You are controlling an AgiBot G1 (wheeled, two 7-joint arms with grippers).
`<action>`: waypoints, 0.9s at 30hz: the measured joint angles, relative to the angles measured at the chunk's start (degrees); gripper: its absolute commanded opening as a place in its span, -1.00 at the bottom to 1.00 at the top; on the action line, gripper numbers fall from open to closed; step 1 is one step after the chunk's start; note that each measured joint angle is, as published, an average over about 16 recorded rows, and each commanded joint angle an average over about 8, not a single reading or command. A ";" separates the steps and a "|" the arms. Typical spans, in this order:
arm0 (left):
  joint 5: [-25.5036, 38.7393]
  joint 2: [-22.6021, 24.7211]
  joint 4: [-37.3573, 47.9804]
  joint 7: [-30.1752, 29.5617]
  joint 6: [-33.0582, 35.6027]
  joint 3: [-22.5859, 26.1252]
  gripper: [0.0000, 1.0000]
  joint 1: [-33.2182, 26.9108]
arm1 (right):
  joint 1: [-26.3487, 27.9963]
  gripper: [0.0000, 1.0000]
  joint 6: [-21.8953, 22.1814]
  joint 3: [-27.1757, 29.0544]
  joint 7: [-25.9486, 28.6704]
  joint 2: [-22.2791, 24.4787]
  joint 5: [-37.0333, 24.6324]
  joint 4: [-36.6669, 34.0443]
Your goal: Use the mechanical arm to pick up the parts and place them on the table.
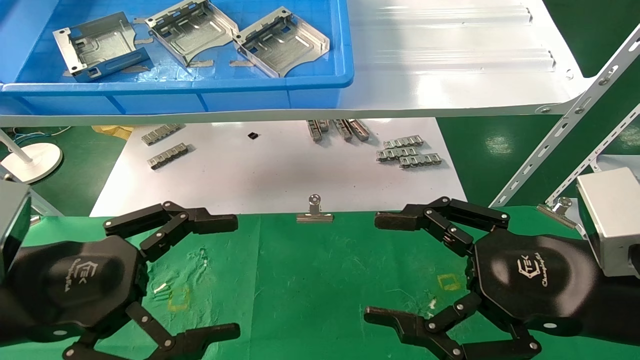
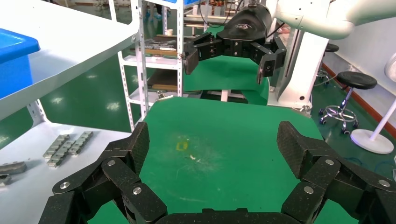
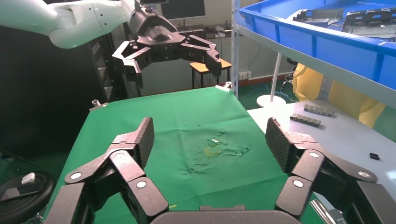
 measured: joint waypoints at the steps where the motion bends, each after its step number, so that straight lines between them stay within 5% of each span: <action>1: 0.00 0.00 0.00 0.00 0.00 0.00 1.00 0.00 | 0.00 -1.00 0.00 0.00 0.00 0.00 0.00 0.00; 27: 0.00 0.00 0.00 0.00 0.00 0.00 1.00 0.00 | 0.00 -1.00 0.00 0.00 0.00 0.00 0.00 0.00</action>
